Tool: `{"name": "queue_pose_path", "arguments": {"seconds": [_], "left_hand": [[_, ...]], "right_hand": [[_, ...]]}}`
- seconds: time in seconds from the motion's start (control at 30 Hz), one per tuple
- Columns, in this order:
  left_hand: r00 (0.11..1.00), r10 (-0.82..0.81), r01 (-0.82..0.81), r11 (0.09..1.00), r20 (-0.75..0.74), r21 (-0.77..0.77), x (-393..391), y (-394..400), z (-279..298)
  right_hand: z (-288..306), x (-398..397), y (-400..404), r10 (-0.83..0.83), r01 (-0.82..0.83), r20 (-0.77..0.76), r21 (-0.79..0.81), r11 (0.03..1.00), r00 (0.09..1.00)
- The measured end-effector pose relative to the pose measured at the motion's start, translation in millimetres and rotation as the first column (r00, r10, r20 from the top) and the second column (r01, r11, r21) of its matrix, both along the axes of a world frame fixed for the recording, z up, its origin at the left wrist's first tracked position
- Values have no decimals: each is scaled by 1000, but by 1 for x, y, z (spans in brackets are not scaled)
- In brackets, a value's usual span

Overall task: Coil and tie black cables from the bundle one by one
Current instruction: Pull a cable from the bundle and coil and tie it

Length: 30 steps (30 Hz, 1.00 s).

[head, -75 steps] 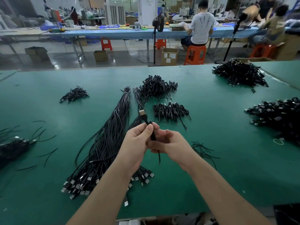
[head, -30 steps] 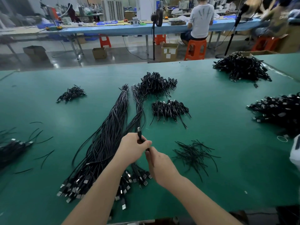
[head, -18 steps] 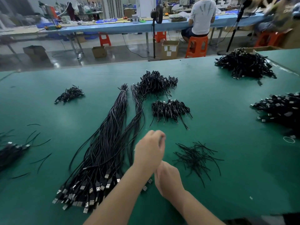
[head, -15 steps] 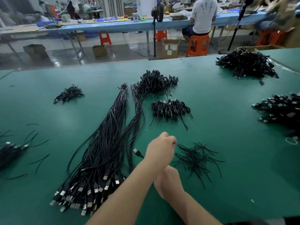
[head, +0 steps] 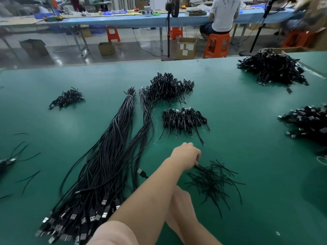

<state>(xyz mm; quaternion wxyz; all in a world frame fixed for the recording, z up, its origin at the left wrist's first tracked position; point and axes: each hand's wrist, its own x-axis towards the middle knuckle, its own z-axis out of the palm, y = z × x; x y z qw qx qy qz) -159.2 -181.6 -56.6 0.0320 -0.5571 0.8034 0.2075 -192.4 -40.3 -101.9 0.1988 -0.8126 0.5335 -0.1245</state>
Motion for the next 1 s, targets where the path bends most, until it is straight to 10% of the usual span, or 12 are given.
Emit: {"name": "queue_pose_path", "arguments": {"seconds": [0.47, 0.7, 0.87, 1.0], "left_hand": [[988, -44, 82, 961, 147, -265, 24, 16, 26], [986, -6, -87, 830, -164, -552, 73, 70, 53], [564, 369, -723, 653, -739, -226, 115, 118, 54], [287, 642, -841, 524, -711, 133, 140, 137, 31]], "right_hand": [[8, -1, 5, -88, 79, -42, -187, 979, 995], [1, -4, 3, -115, 123, 57, -169, 978, 992], [0, -9, 1, -161, 166, 190, -13, 986, 969], [14, -12, 2, -289, 180, 381, 297, 938, 878]]}}
